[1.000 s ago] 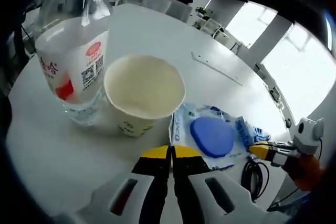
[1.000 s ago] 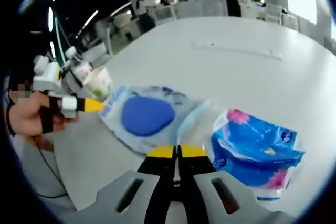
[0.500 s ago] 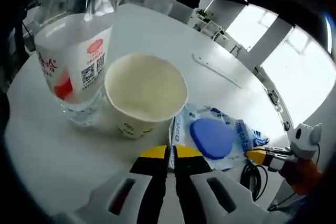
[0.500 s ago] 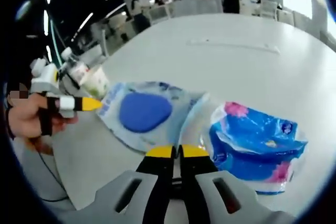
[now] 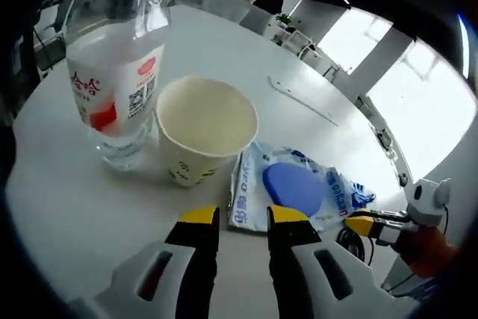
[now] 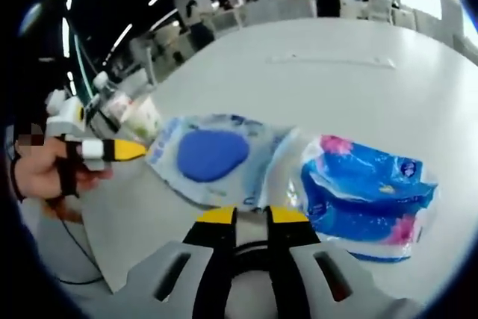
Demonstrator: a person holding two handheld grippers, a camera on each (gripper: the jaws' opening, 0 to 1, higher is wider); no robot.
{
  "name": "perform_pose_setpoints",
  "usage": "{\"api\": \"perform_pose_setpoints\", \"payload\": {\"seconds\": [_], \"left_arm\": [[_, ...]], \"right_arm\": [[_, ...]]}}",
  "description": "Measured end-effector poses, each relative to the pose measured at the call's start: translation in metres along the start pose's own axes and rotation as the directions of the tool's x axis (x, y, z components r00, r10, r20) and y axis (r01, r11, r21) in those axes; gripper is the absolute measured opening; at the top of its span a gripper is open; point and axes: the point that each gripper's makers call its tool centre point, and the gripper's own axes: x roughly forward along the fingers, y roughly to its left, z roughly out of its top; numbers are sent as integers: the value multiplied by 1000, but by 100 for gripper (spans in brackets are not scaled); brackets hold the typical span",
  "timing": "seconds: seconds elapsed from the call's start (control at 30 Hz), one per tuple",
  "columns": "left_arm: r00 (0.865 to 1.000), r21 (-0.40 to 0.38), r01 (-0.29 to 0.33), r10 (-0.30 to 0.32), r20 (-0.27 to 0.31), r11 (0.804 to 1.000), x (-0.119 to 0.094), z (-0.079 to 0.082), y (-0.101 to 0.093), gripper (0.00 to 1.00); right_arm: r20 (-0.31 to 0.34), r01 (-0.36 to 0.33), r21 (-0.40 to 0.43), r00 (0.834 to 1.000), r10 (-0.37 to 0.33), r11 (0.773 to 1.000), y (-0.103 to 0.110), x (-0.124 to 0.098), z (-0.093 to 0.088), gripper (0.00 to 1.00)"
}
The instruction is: Arrange the tabletop items into an orderly group along one side of the table until the central work area is clear of visible clutter.
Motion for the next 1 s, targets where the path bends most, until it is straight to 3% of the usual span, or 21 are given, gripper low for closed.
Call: {"api": "perform_pose_setpoints", "payload": {"seconds": [0.57,0.67,1.0], "left_arm": [[1000,10,-24,24,-4,1000,-42,-50,7,22],[999,75,-25,27,-25,997,-46,-57,7,22],[1000,156,-8,12,-25,988,-68,-76,-3,22]], "right_arm": [[25,13,27,1000,-13,1000,-14,-28,-21,9],[28,11,32,1000,-11,999,-14,-34,-26,9],[68,41,72,997,-46,997,-27,-62,-42,8]]}}
